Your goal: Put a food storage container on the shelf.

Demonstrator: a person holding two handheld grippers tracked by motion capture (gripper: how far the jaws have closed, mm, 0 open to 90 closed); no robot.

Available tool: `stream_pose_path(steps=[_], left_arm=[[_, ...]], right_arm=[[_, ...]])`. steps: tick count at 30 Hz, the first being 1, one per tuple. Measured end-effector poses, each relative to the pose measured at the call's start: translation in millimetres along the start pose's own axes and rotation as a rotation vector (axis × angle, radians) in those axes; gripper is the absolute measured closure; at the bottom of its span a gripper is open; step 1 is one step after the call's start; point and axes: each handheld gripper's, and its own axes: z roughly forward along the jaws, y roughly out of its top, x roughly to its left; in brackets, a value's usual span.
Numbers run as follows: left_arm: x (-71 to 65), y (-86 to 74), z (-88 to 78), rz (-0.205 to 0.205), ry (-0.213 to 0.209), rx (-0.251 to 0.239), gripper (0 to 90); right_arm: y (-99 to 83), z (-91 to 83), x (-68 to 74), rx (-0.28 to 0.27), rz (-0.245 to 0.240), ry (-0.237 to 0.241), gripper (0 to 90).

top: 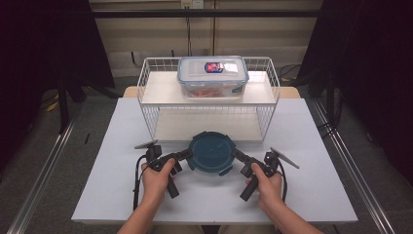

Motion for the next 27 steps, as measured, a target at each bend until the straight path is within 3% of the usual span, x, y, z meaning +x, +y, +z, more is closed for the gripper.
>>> stream_pose_path(steps=[1, 2, 3, 5, 6, 7, 9, 10, 11, 13, 17, 20, 26, 27], left_arm=[[0.4, 0.8, 1.0, 0.001, -0.003, -0.005, 73.4], [0.2, 3.0, 2.1, 0.009, 0.024, 0.012, 73.7], [1.3, 3.5, 4.7, -0.001, -0.009, -0.007, 73.9], [0.7, 5.7, 8.4, -0.011, -0.007, -0.004, 74.4], [2.9, 6.7, 8.4, 0.000, -0.029, 0.009, 74.4], [2.2, 7.0, 9.0, -0.009, -0.030, 0.004, 74.4], [0.9, 6.2, 8.0, 0.020, -0.022, 0.001, 73.9], [0.1, 5.6, 6.7, 0.030, -0.017, -0.004, 70.5], [-0.2, 5.5, 5.7, 0.031, -0.028, -0.018, 59.2], [0.3, 6.4, 0.4, 0.062, -0.014, -0.025, 48.6], [4.9, 3.4, -6.9, 0.043, -0.018, -0.016, 38.7], [7.9, -0.5, -9.4, 0.010, -0.033, 0.013, 39.3], [7.6, -11.1, -10.1, 0.011, -0.046, 0.040, 38.5], [8.2, -12.3, -9.7, -0.008, -0.060, 0.045, 38.8]], right_arm=[[-1.1, -2.1, 0.1, 0.004, -0.005, -0.002, 74.3], [-1.4, -3.4, 0.8, 0.007, -0.004, -0.005, 74.0], [-2.1, -6.5, 0.9, 0.024, 0.004, -0.008, 73.8], [-3.5, -10.9, -0.5, 0.038, 0.027, 0.003, 73.4], [-4.2, -12.7, 0.0, 0.044, 0.029, 0.000, 73.0], [-4.7, -13.5, -0.2, 0.044, 0.017, -0.003, 72.6], [-3.9, -13.4, 0.0, 0.039, -0.038, 0.000, 71.6], [-3.1, -13.1, 0.1, 0.036, -0.049, -0.001, 68.9], [-1.7, -12.7, -0.7, 0.012, -0.044, 0.003, 60.0], [2.6, -11.2, -3.8, -0.015, -0.062, -0.005, 53.6], [11.7, -6.6, -8.3, -0.031, -0.055, -0.001, 49.4], [16.5, -0.7, -8.6, -0.035, -0.035, 0.012, 49.3], [19.4, 16.2, -7.7, -0.033, -0.050, 0.026, 51.0], [19.6, 17.4, -7.5, -0.027, -0.046, 0.022, 51.4]])
